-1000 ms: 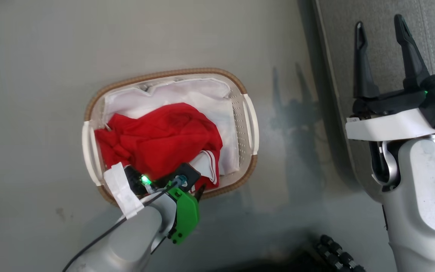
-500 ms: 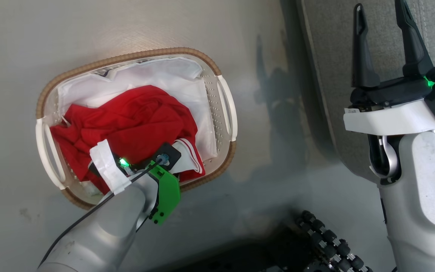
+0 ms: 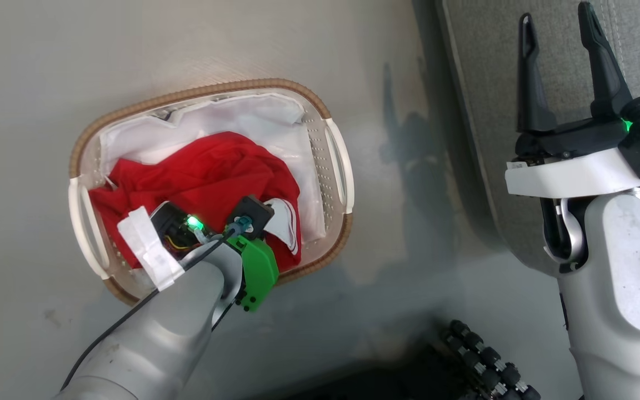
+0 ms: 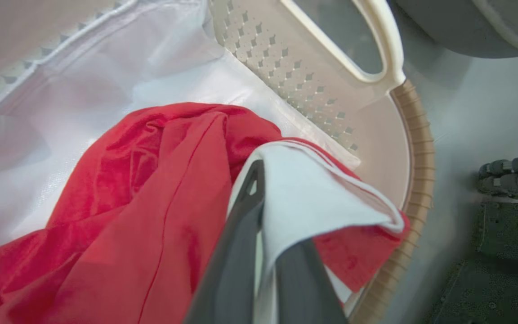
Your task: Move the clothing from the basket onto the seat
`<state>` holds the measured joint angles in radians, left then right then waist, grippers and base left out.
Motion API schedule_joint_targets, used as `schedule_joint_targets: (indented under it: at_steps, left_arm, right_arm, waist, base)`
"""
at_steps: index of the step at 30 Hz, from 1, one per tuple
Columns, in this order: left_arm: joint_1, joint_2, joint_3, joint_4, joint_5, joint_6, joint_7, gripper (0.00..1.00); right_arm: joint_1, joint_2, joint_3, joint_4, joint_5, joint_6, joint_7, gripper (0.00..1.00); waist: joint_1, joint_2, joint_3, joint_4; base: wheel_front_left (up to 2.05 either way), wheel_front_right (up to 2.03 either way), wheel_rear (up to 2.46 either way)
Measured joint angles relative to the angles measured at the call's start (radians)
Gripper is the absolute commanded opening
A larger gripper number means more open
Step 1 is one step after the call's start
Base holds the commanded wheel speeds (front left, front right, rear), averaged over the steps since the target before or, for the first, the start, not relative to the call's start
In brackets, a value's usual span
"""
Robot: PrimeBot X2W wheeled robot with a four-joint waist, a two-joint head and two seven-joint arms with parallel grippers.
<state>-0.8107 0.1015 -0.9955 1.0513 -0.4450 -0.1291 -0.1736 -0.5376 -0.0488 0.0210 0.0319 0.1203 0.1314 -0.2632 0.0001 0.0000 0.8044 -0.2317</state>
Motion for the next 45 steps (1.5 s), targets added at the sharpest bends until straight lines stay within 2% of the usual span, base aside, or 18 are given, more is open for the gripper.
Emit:
schedule_joint_targets:
  at_steps: [7,13,21,28,38,45]
  left_arm:
    - [0.001,-0.002,0.062,-0.041,-0.053,0.016,-0.071,0.00]
    - [0.025,0.018,0.100,-0.125,-0.062,0.039,-0.085,0.00]
    - [0.103,0.100,0.170,-0.347,-0.041,0.060,-0.089,0.00]
    - [0.114,0.163,0.192,-0.467,-0.028,0.067,-0.088,0.00]
    - [0.027,0.225,0.216,-0.612,-0.021,0.075,0.005,0.00]
    - [-0.075,0.225,0.231,-0.636,-0.029,0.076,0.069,0.00]
  right_arm:
    - [0.034,0.000,-0.018,0.042,-0.026,0.000,0.000,1.00]
    - [0.081,0.001,-0.036,0.077,-0.049,0.000,0.000,1.00]
    - [0.169,0.001,-0.045,0.122,-0.070,0.000,0.000,1.00]
    - [0.245,0.000,-0.036,0.162,-0.072,0.000,0.000,1.00]
    - [0.306,0.000,-0.011,0.192,-0.066,0.000,0.000,1.00]
    - [0.307,0.000,-0.004,0.202,-0.067,0.000,0.000,1.00]
  waist:
    - [0.0000,0.0000,-0.075,0.033]
    - [0.0000,0.0000,-0.160,0.064]
    - [-0.0001,0.0000,-0.312,0.107]
    - [-0.0001,0.0000,-0.451,0.135]
    - [-0.0002,0.0000,-0.637,0.157]
    - [-0.0002,0.0000,-0.721,0.160]
  base:
    - [0.00,0.00,0.00]
    - [0.00,0.00,0.00]
    - [0.00,0.00,0.00]
    - [0.00,0.00,0.00]
    - [0.00,0.00,0.00]
    - [0.00,0.00,0.00]
